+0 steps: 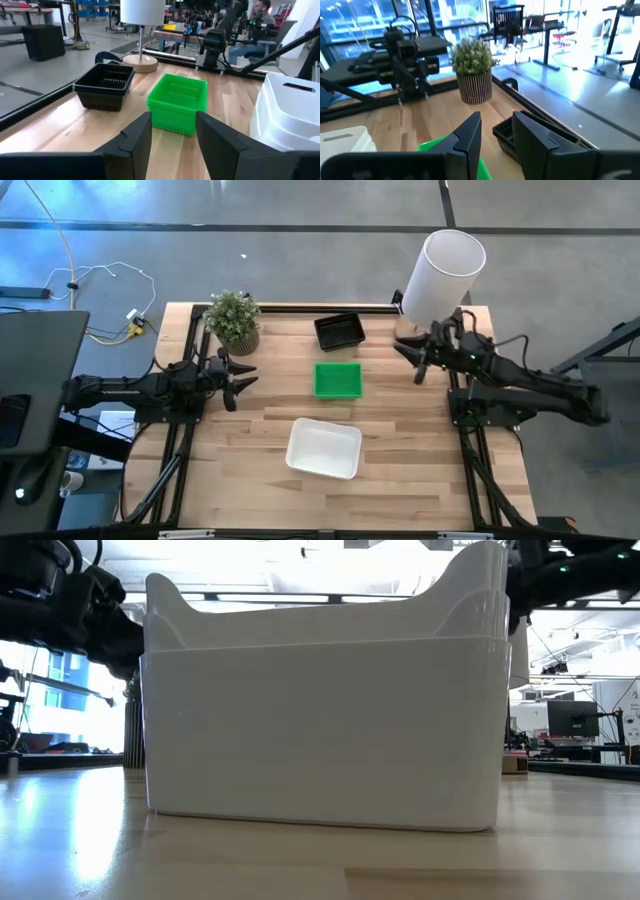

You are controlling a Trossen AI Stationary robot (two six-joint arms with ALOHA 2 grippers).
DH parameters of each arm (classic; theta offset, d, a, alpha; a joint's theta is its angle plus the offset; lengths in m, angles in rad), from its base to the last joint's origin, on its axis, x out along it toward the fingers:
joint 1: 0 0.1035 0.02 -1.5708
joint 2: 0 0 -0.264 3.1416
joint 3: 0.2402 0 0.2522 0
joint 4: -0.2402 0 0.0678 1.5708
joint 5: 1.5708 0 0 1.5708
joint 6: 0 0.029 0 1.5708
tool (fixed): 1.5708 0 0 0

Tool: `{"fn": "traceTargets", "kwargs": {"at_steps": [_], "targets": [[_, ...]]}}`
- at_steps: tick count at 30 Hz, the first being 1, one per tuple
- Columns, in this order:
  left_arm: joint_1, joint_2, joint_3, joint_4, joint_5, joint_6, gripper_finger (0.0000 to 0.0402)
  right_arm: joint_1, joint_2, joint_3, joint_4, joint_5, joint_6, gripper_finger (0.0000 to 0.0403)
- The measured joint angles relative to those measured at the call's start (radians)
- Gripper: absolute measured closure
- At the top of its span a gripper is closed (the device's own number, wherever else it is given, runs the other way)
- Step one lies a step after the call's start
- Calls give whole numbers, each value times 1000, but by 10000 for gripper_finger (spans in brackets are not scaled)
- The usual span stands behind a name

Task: Stack baskets by color
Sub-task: Return to Home Position

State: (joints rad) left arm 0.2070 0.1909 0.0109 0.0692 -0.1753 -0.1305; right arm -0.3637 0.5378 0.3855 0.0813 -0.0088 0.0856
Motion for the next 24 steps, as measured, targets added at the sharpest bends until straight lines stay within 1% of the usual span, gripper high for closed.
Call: {"fn": "traceTargets", "kwargs": {"at_steps": [7,12,19,24], "targets": [[0,0,0,3,-21,61,261,0,-184,-100,-3,-30,-8,305],[0,0,0,3,-22,74,261,0,-285,-173,-2,-41,5,305],[0,0,0,3,-22,93,261,0,-371,-267,13,-41,70,305],[0,0,0,3,-22,90,261,0,-403,-306,19,-53,72,305]]}}
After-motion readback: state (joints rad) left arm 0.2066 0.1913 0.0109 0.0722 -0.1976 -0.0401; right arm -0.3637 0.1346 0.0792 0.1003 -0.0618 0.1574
